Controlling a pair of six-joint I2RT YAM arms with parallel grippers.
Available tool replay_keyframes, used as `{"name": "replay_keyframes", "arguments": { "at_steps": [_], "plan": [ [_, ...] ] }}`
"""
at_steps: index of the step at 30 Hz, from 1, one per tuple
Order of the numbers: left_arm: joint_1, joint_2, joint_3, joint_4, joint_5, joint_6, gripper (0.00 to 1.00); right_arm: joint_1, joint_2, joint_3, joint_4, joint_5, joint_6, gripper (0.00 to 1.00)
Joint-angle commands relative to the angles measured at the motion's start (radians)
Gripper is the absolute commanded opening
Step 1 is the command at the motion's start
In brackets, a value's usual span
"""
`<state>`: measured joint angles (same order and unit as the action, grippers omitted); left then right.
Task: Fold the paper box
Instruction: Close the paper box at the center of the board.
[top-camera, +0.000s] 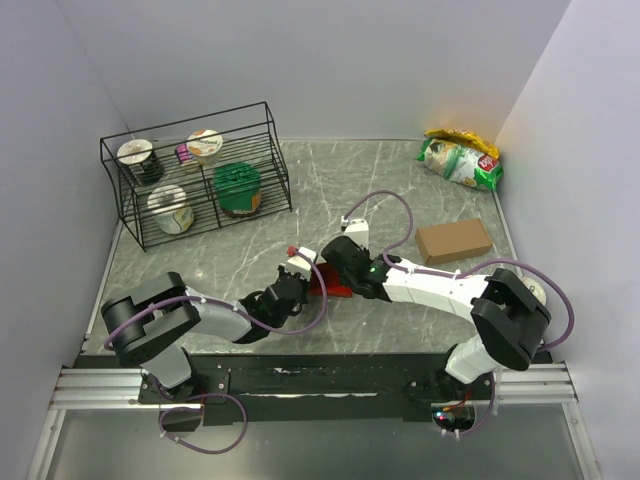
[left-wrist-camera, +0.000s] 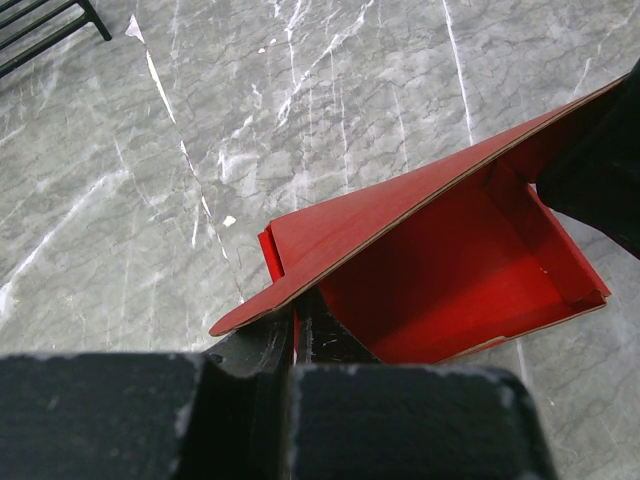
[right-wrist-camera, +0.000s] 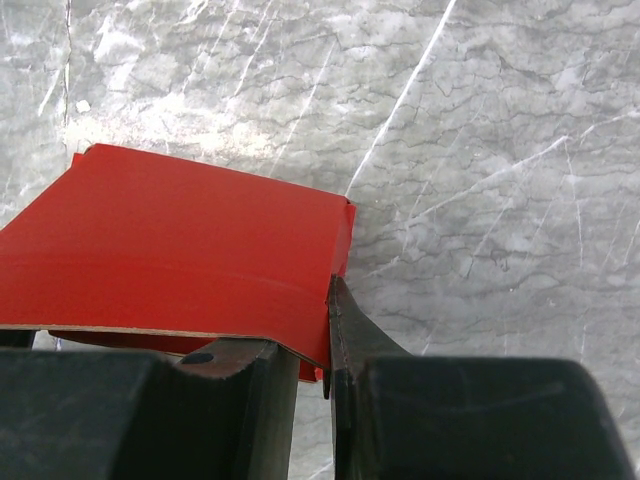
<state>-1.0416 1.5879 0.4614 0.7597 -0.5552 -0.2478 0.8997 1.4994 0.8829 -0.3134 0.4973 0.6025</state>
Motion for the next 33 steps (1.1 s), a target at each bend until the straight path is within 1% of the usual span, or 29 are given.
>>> {"name": "replay_keyframes", "arguments": {
  "at_steps": [1,7,13,15,20,25,28,33],
  "plan": [
    [-0.063,0.041,-0.004,-0.025,0.308,-0.038,0.01,0.05,-0.021,0.093,0.287,-0.258,0.109,0.0],
    [-0.069,0.032,-0.017,-0.014,0.29,-0.039,0.01,0.048,-0.056,0.096,0.244,-0.24,0.112,0.0],
    [-0.078,0.023,-0.024,-0.014,0.262,-0.044,0.01,0.047,-0.102,0.136,0.128,-0.14,0.05,0.0],
    [-0.078,0.011,-0.03,-0.013,0.255,-0.044,0.01,0.045,-0.111,0.139,0.109,-0.106,0.025,0.0],
    [-0.078,-0.06,-0.05,0.004,0.242,-0.056,0.01,0.044,-0.113,0.146,0.063,-0.085,0.0,0.0],
    [-0.078,-0.019,-0.03,0.009,0.265,-0.064,0.01,0.045,-0.073,0.125,0.083,-0.1,0.003,0.0],
    [-0.078,0.004,-0.011,-0.011,0.267,-0.067,0.01,0.048,-0.054,0.081,0.109,-0.097,-0.01,0.0],
    [-0.078,0.055,0.048,-0.088,0.258,-0.067,0.01,0.053,-0.085,-0.067,0.226,-0.059,-0.064,0.0]
  ]
}}
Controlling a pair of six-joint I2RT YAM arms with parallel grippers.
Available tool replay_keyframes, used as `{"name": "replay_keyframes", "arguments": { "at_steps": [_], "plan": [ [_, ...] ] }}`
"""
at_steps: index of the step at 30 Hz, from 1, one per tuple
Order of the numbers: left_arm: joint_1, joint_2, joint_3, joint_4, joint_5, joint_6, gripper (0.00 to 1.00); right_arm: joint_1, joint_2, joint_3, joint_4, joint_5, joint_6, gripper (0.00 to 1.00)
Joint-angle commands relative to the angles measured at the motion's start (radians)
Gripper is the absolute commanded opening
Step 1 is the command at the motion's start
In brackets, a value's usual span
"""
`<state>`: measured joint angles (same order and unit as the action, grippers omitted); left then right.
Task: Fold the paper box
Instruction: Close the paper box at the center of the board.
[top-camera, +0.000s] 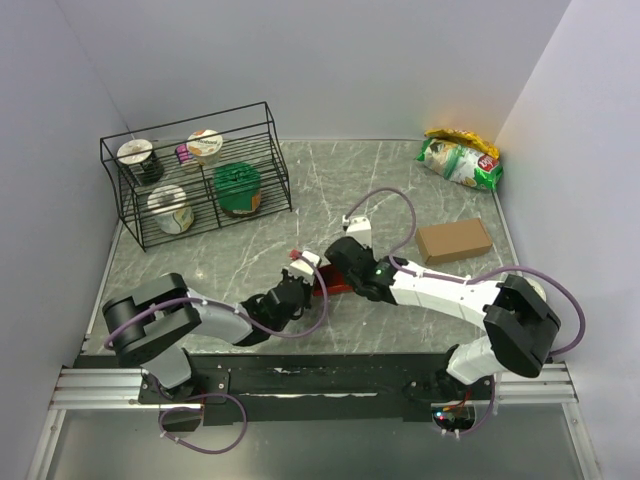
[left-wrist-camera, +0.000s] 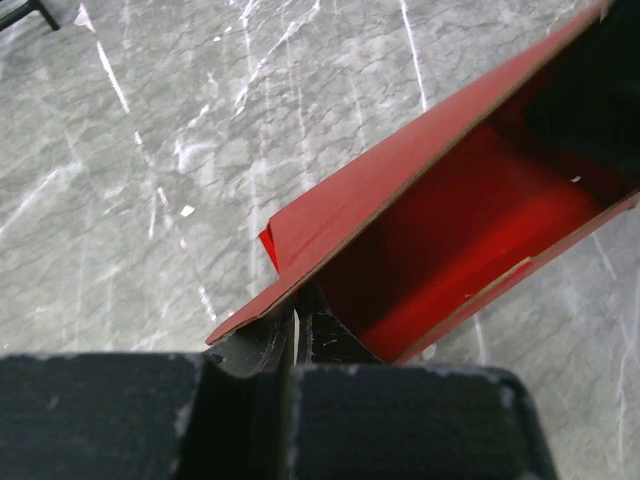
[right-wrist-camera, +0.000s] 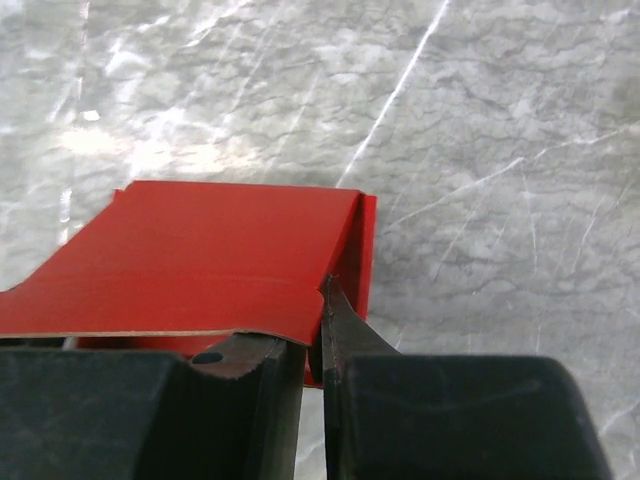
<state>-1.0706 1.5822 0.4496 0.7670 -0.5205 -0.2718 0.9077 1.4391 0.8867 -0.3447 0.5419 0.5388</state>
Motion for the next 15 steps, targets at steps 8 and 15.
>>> {"name": "replay_keyframes", "arguments": {
  "at_steps": [8,15],
  "plan": [
    [-0.049,0.038,0.06,-0.124,0.212,-0.05,0.01,0.057,-0.071,-0.209,0.3,-0.053,-0.017,0.0],
    [-0.051,-0.112,0.035,-0.186,0.249,-0.083,0.65,0.068,-0.042,-0.23,0.293,0.018,0.03,0.0]
  ]
}}
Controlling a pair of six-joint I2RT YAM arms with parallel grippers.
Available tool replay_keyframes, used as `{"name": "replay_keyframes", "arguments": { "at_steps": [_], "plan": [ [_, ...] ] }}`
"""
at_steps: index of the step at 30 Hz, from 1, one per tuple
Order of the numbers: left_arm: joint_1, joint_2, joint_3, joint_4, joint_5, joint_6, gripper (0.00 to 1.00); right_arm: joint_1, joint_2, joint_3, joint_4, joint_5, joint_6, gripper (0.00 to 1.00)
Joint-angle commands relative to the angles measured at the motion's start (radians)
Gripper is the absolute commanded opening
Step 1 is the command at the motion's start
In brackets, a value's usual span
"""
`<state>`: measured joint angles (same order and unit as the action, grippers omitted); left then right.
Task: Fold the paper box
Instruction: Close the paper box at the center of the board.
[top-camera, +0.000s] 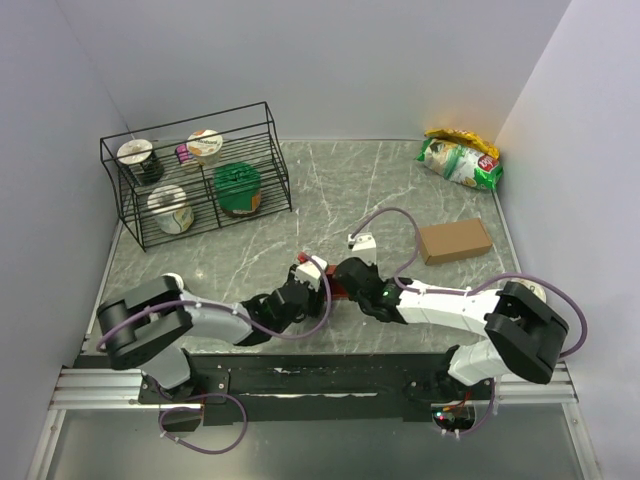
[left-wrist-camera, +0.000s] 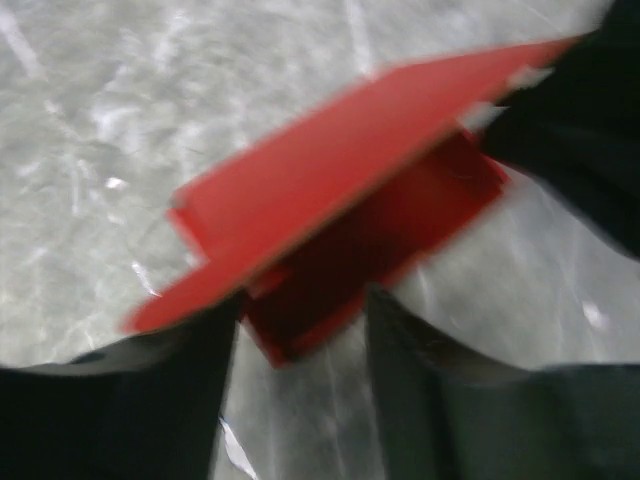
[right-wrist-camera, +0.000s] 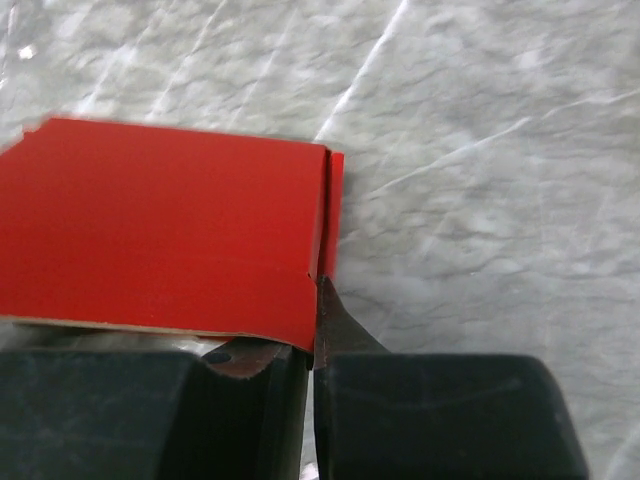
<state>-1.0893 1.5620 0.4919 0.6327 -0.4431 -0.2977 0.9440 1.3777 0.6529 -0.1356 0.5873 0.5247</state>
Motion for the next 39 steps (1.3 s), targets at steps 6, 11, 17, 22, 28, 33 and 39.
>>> {"name": "replay_keyframes", "arguments": {
  "at_steps": [6,11,17,22,28,33,39],
  "plan": [
    [-0.031,-0.249,-0.022,-0.201,0.233,-0.075,0.86,0.035,0.014,-0.015,0.108,0.0,0.052,0.0],
    [0.005,-0.436,-0.053,-0.338,0.302,-0.11,0.96,0.038,0.017,-0.03,0.131,-0.001,0.054,0.0],
    [0.141,-0.634,-0.084,-0.459,0.458,-0.15,0.99,0.045,0.034,-0.018,0.131,0.005,0.04,0.0],
    [0.275,-0.704,-0.012,-0.475,0.503,-0.268,0.96,0.052,0.037,-0.016,0.131,0.012,0.037,0.0],
    [0.39,-0.578,0.062,-0.433,0.537,-0.392,0.96,0.064,0.058,-0.004,0.133,0.026,0.031,0.0],
    [0.492,-0.413,0.071,-0.348,0.604,-0.415,0.99,0.076,0.073,0.008,0.122,0.046,0.026,0.0],
    [0.529,-0.277,0.068,-0.256,0.687,-0.434,0.91,0.09,0.084,0.025,0.111,0.06,0.023,0.0]
  ]
}}
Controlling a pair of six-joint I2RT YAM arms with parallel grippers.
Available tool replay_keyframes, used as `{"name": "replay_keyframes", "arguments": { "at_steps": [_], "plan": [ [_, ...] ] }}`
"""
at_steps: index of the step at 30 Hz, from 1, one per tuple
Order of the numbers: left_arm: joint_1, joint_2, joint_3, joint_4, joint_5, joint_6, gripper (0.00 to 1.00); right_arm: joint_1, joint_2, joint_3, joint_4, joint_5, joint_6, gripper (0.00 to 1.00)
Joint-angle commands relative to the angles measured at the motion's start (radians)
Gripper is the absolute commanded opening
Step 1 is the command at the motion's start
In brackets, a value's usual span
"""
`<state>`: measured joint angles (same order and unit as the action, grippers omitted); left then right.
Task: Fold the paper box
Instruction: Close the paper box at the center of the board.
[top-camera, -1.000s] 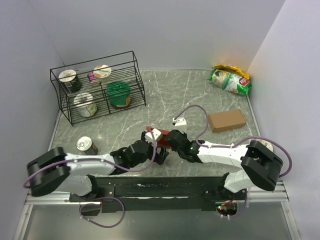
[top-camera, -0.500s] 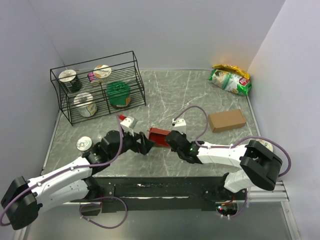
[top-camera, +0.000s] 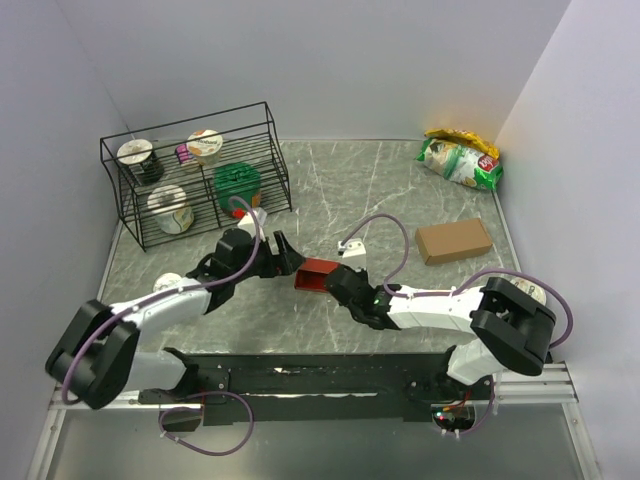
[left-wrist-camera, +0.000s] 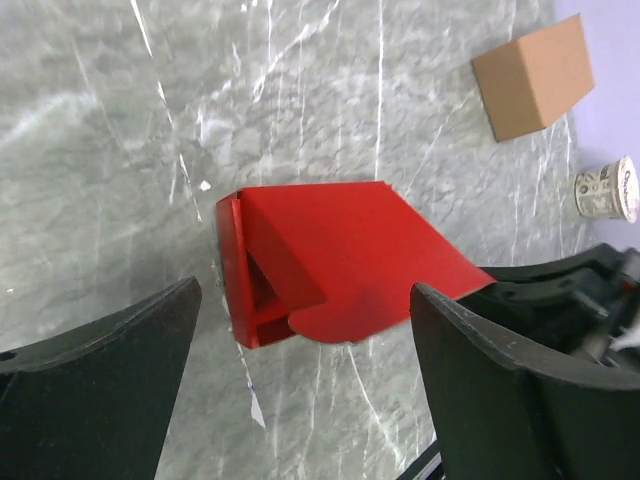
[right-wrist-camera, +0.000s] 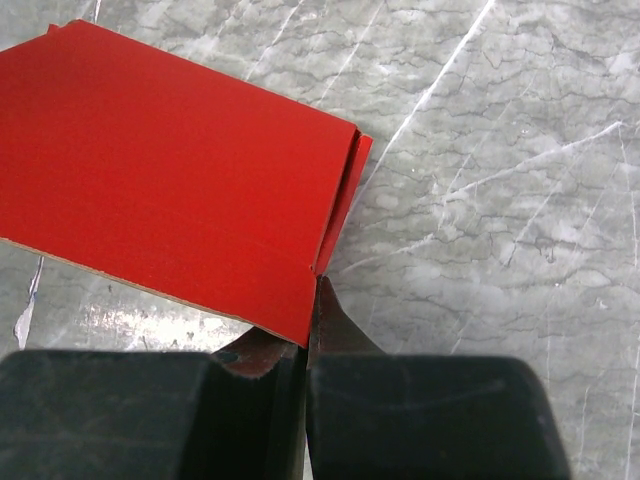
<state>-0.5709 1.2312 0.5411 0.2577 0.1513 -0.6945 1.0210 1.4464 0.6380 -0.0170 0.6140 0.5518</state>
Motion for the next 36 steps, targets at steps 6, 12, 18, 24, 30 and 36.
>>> {"name": "replay_keyframes", "arguments": {
  "at_steps": [6,12,18,24,30,36],
  "plan": [
    [0.02,0.137,-0.009,0.227,0.123,-0.072,0.89,0.019,0.029,0.048,-0.012,0.03,-0.004,0.0],
    [0.025,0.217,-0.029,0.267,0.099,-0.073,0.69,0.022,0.037,0.052,-0.015,0.029,-0.003,0.0],
    [0.029,0.312,-0.033,0.307,0.099,-0.074,0.47,0.025,0.034,0.049,-0.018,0.021,-0.004,0.02],
    [0.029,0.335,-0.026,0.289,0.091,-0.056,0.41,0.039,0.009,0.045,-0.035,0.024,-0.009,0.47],
    [0.029,0.361,-0.017,0.256,0.071,-0.017,0.39,0.08,-0.05,0.028,-0.034,0.009,-0.053,0.73],
    [0.028,0.39,-0.013,0.252,0.059,0.006,0.37,0.161,-0.183,-0.049,0.012,-0.059,-0.133,0.97]
  ]
}}
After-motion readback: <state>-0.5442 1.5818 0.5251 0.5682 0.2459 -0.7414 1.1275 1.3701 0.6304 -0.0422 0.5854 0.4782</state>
